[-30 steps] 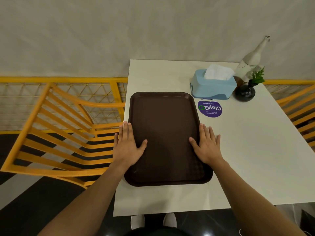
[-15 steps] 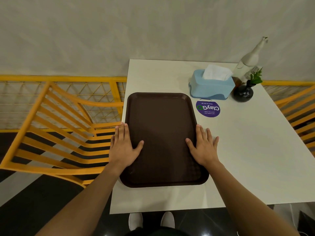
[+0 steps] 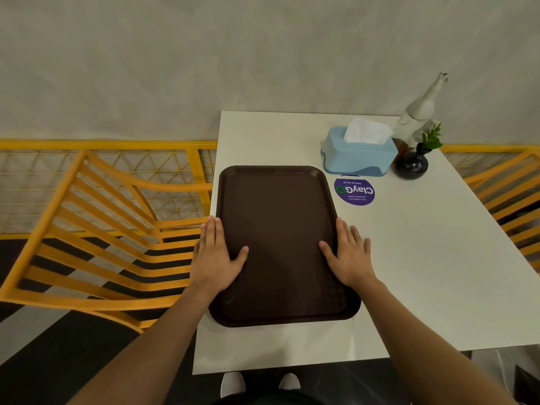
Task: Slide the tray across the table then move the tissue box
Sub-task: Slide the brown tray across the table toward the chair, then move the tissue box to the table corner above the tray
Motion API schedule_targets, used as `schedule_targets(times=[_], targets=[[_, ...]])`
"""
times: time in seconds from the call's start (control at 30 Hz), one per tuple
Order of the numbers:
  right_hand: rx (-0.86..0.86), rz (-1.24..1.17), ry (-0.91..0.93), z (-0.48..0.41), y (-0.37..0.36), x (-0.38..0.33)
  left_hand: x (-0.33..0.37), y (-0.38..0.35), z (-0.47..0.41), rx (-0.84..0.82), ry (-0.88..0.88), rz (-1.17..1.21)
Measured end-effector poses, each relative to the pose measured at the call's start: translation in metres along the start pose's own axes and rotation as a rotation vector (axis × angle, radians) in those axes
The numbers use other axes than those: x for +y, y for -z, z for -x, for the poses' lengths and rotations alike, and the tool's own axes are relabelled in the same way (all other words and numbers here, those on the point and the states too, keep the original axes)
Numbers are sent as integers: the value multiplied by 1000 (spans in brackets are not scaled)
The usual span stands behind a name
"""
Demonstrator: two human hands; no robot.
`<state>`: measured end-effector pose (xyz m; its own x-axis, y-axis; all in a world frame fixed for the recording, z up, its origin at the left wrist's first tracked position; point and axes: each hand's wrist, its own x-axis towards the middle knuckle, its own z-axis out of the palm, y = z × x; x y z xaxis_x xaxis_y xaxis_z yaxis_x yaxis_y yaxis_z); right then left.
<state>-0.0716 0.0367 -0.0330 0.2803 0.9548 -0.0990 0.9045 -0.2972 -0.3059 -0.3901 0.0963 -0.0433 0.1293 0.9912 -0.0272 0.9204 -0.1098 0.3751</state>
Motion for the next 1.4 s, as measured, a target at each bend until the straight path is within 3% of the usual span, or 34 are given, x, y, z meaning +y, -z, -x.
schedule_targets(times=[0.43, 0.6, 0.77, 0.87, 1.03, 1.2, 1.4], targets=[[10, -20, -29, -1, -2, 2, 7, 16, 5, -42, 45, 130], [-9, -150, -27, 0, 7, 0, 20, 28, -2, 33, -9, 152], [96, -460, -62, -13, 42, 18, 78, 39, -39, 108, -73, 233], [230, -501, -56, -43, 73, 41, 129, 37, -66, 95, -145, 282], [313, -519, -59, -110, 118, 89, 211, 26, -114, 52, -147, 468], [293, -544, 3, -173, 134, 116, 279, 4, -162, 52, -82, 613], [210, -625, -13, -214, 128, 129, 319, -25, -200, 22, -9, 619]])
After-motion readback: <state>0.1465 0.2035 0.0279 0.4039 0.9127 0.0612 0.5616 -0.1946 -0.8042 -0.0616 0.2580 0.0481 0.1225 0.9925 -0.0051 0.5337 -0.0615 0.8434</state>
